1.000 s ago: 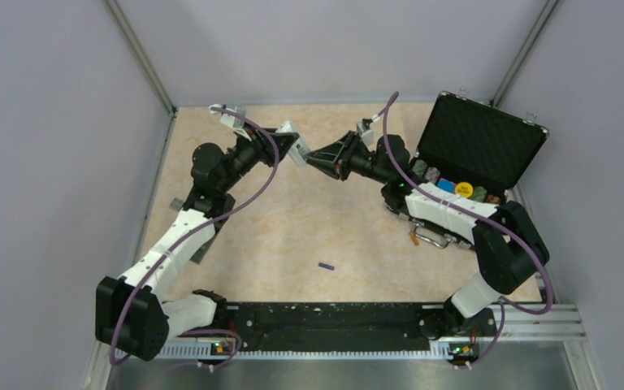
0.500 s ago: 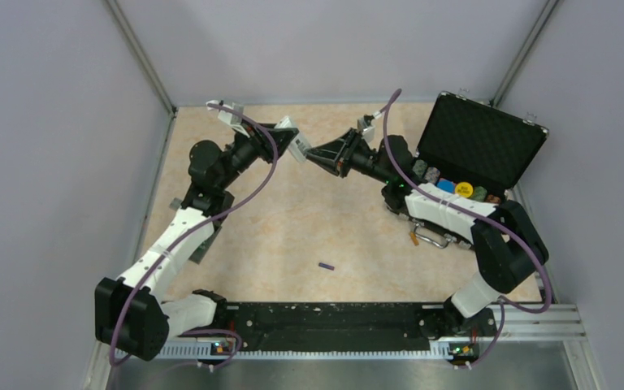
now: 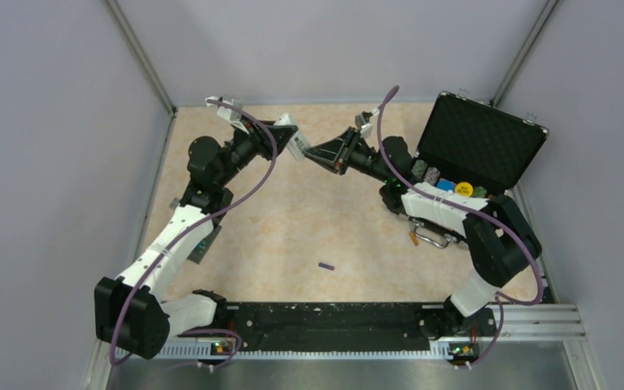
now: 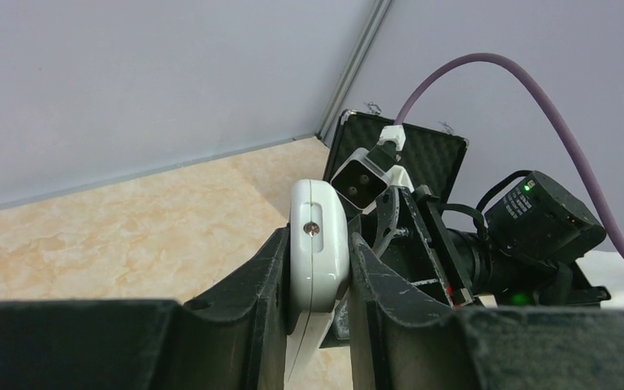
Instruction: Load the batteries into the remote control
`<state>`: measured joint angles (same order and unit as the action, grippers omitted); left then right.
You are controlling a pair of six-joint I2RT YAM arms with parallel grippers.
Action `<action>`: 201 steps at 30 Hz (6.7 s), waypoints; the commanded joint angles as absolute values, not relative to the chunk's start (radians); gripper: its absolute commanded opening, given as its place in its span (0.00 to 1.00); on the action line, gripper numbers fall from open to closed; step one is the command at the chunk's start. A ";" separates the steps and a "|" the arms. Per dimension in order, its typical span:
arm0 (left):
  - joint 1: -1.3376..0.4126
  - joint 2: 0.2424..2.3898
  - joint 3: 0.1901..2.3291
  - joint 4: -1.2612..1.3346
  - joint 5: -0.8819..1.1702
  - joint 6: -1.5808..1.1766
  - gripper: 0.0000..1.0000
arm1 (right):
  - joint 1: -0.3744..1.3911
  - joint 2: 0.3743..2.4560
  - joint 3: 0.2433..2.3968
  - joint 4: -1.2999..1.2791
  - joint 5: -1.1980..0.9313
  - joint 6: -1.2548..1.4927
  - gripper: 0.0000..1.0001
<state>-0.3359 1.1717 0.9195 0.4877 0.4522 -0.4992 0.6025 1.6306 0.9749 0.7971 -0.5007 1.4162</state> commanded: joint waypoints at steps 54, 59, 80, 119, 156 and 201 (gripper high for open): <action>-0.396 1.204 0.895 0.233 0.424 -0.338 0.00 | 0.615 1.724 1.021 1.089 -0.507 1.476 0.00; -0.397 1.203 0.890 0.223 0.410 -0.324 0.00 | 0.615 1.720 1.018 1.085 -0.505 1.482 0.00; -0.393 1.165 0.852 0.156 0.246 -0.264 0.00 | 0.599 1.624 0.940 0.868 -0.451 1.425 0.00; -0.378 1.067 0.901 0.479 0.231 -1.039 0.00 | 0.620 1.523 0.950 0.988 -0.516 1.462 0.54; -0.262 1.134 1.074 0.150 0.832 -0.872 0.49 | 0.500 1.591 1.136 0.674 -1.002 1.196 0.01; -0.240 1.077 0.986 0.308 0.743 -0.909 0.00 | 0.471 1.516 1.056 0.640 -0.863 1.219 0.77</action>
<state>-0.2436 1.1255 0.9756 0.2649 0.7818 -0.9924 0.4847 1.6279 1.0527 0.8936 -0.9779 1.4330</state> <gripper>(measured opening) 0.320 0.675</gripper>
